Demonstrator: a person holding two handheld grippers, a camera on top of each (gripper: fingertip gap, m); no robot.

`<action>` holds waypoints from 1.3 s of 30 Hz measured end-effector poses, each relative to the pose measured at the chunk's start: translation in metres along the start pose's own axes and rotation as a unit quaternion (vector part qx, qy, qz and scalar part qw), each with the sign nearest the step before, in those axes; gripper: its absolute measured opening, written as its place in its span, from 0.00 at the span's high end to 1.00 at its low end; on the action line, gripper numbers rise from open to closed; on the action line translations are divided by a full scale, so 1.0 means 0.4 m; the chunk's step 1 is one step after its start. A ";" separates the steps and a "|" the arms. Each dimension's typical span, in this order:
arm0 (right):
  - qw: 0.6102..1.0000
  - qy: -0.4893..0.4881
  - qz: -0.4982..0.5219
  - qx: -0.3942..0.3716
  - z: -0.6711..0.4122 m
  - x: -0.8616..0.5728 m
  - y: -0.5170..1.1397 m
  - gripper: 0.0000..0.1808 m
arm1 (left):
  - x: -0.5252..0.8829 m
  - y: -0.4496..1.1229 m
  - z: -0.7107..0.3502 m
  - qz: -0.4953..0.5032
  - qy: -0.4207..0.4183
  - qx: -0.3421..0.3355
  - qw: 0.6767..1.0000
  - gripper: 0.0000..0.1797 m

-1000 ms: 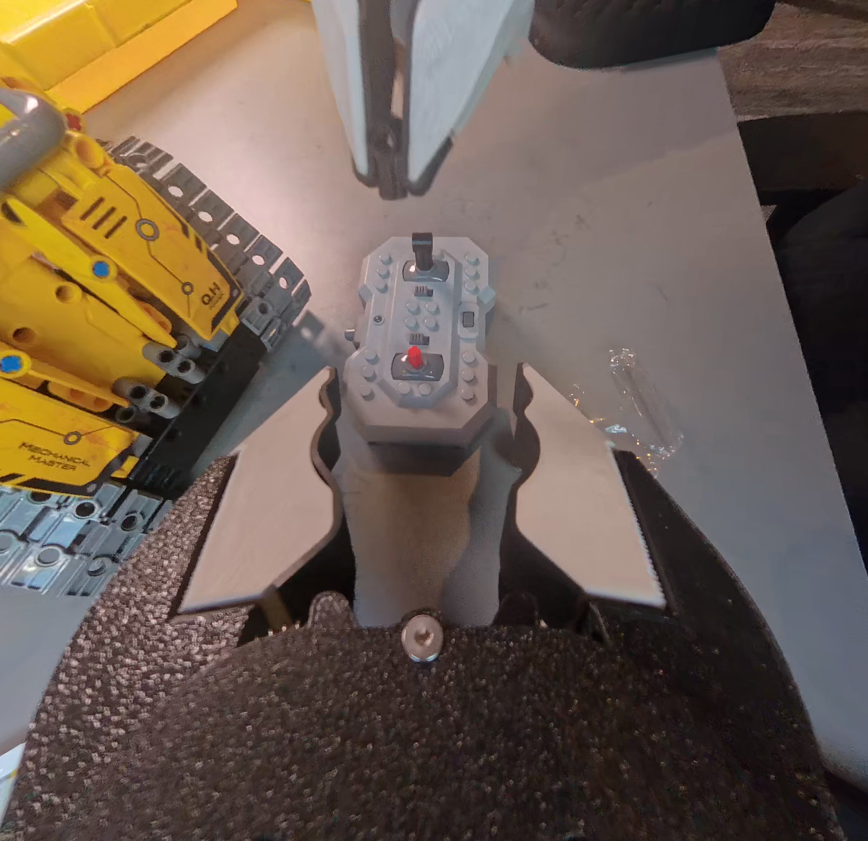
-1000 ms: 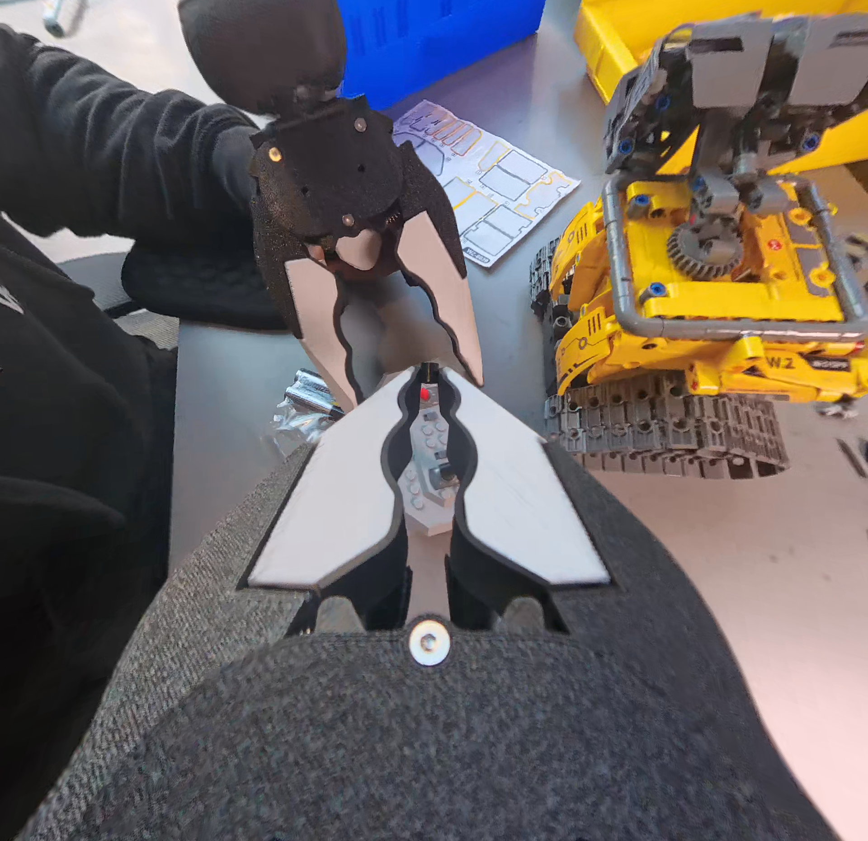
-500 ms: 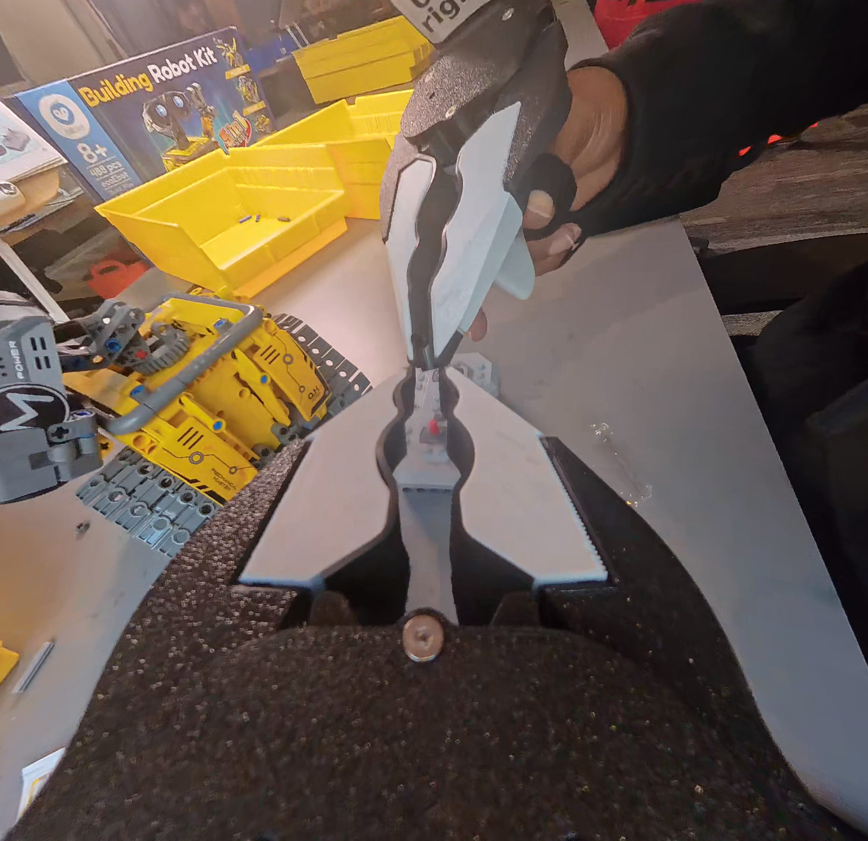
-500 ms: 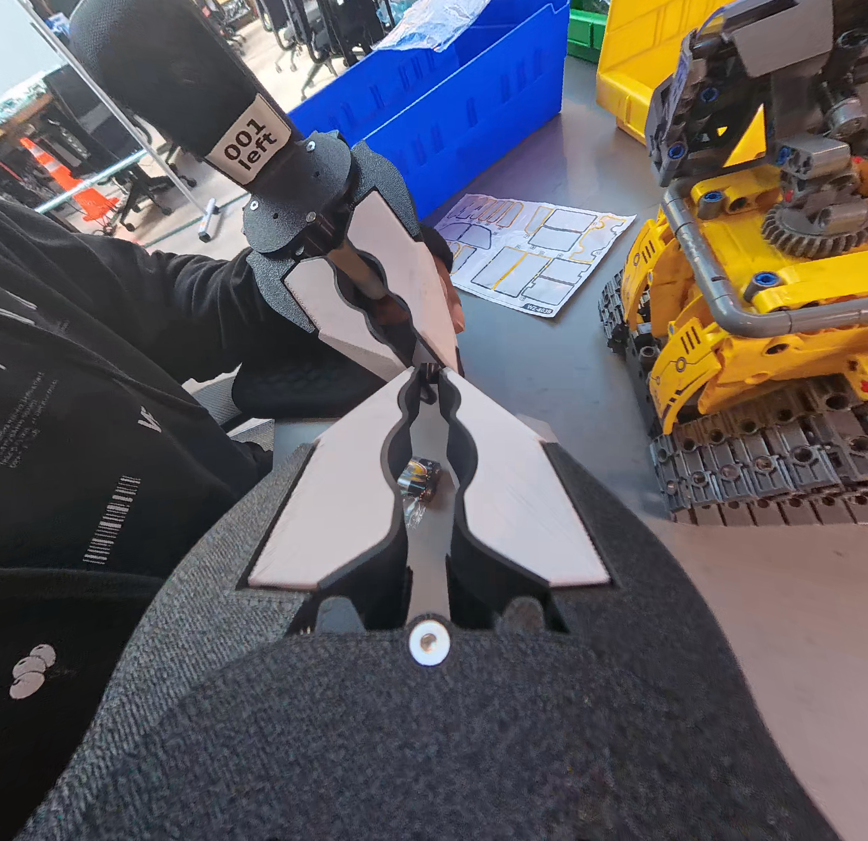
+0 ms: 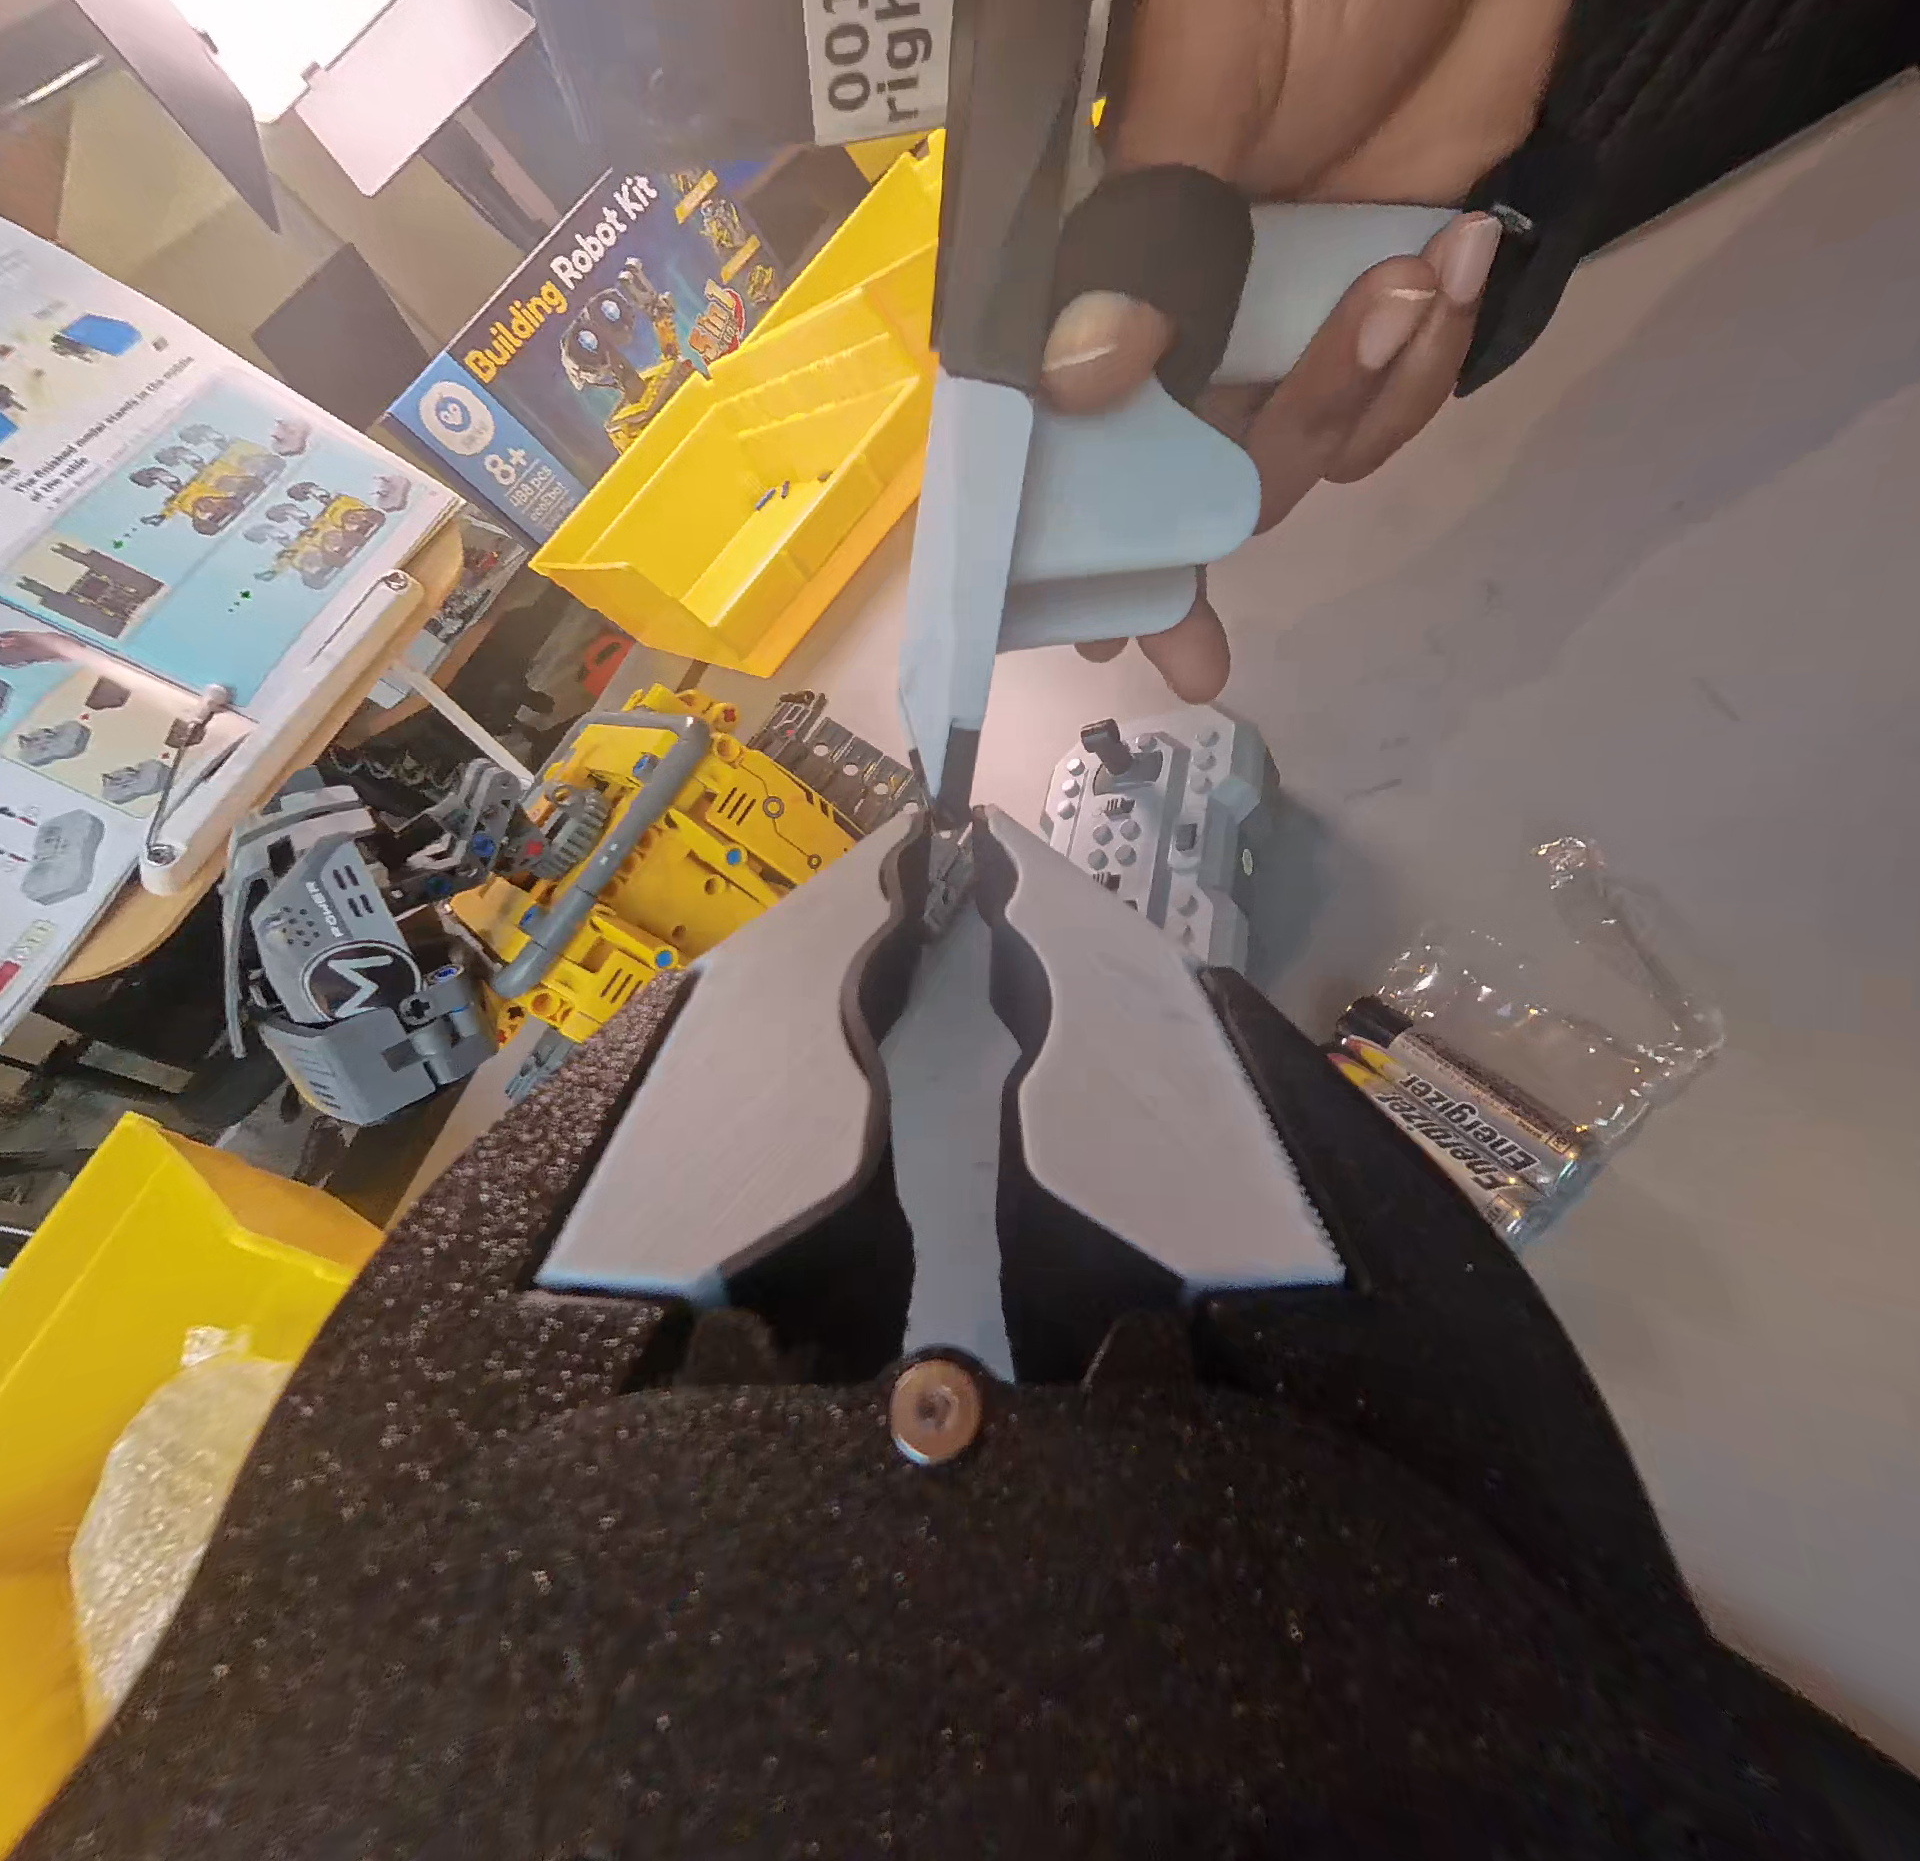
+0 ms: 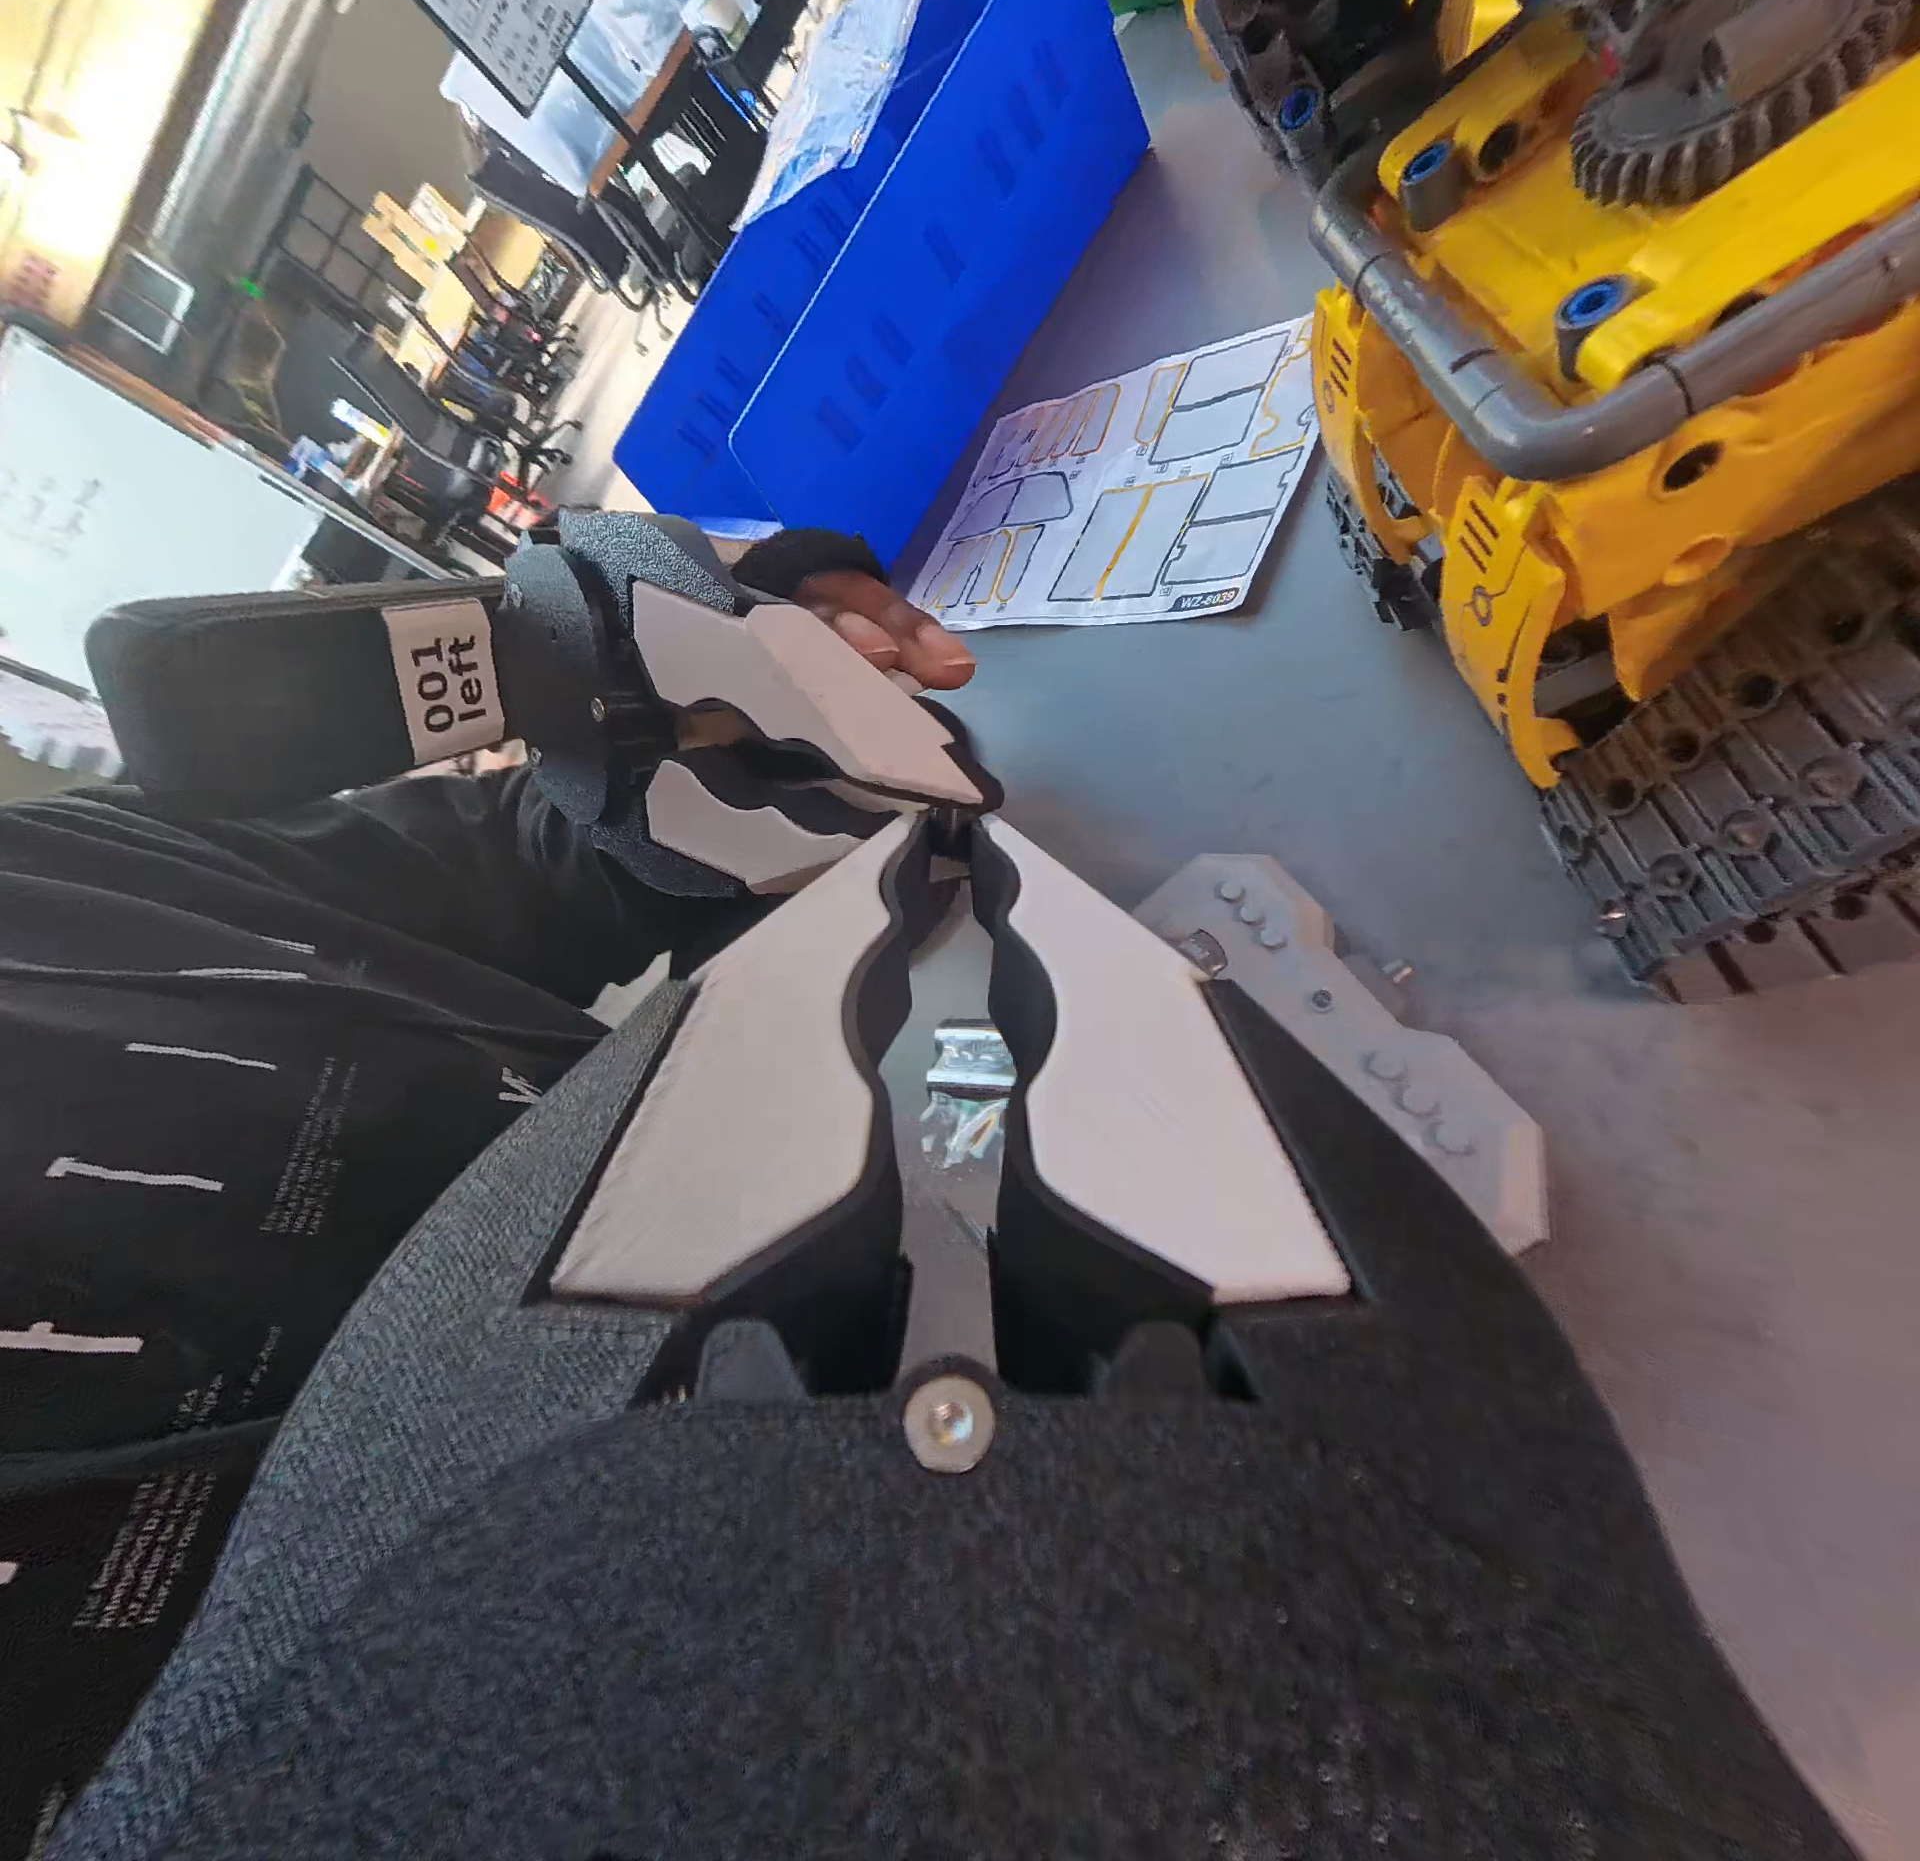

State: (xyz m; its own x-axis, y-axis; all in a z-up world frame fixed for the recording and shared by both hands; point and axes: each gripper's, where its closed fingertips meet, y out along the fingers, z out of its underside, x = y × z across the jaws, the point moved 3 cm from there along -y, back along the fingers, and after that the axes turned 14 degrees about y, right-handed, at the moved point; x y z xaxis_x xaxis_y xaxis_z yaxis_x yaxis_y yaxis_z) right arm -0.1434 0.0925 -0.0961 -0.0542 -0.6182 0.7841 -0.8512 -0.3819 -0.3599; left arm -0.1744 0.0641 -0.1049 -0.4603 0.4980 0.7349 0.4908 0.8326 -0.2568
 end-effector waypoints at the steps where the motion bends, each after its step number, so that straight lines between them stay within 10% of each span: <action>1: 1.000 0.011 -0.007 -0.002 0.000 0.000 0.000 0.96 | 0.001 -0.002 -0.001 -0.006 0.008 0.002 1.000 0.97; 7: 0.999 0.021 -0.044 -0.010 0.005 0.007 -0.004 0.96 | 0.001 -0.008 -0.009 0.014 -0.020 -0.024 0.999 0.97; 19: 0.933 -0.358 -0.016 0.027 -0.013 0.106 -0.048 0.89 | 0.032 -0.054 -0.065 0.136 -0.274 -0.229 0.924 0.97; 30: 0.922 -0.364 0.033 0.125 -0.031 0.068 -0.016 0.96 | 0.020 -0.023 -0.008 0.141 -0.279 -0.162 0.936 0.95; 39: 0.868 -0.368 0.158 0.293 0.005 -0.060 0.021 0.96 | -0.069 0.043 0.105 0.221 -0.215 0.019 0.951 0.62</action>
State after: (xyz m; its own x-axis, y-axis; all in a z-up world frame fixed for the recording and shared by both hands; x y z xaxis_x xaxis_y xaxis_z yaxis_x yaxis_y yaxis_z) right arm -0.1483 0.1027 -0.1188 0.2946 -0.9450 0.1419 -0.4318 -0.2641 -0.8625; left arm -0.1845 0.0749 -0.1560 -0.4791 0.8475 0.2283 0.6826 0.5233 -0.5102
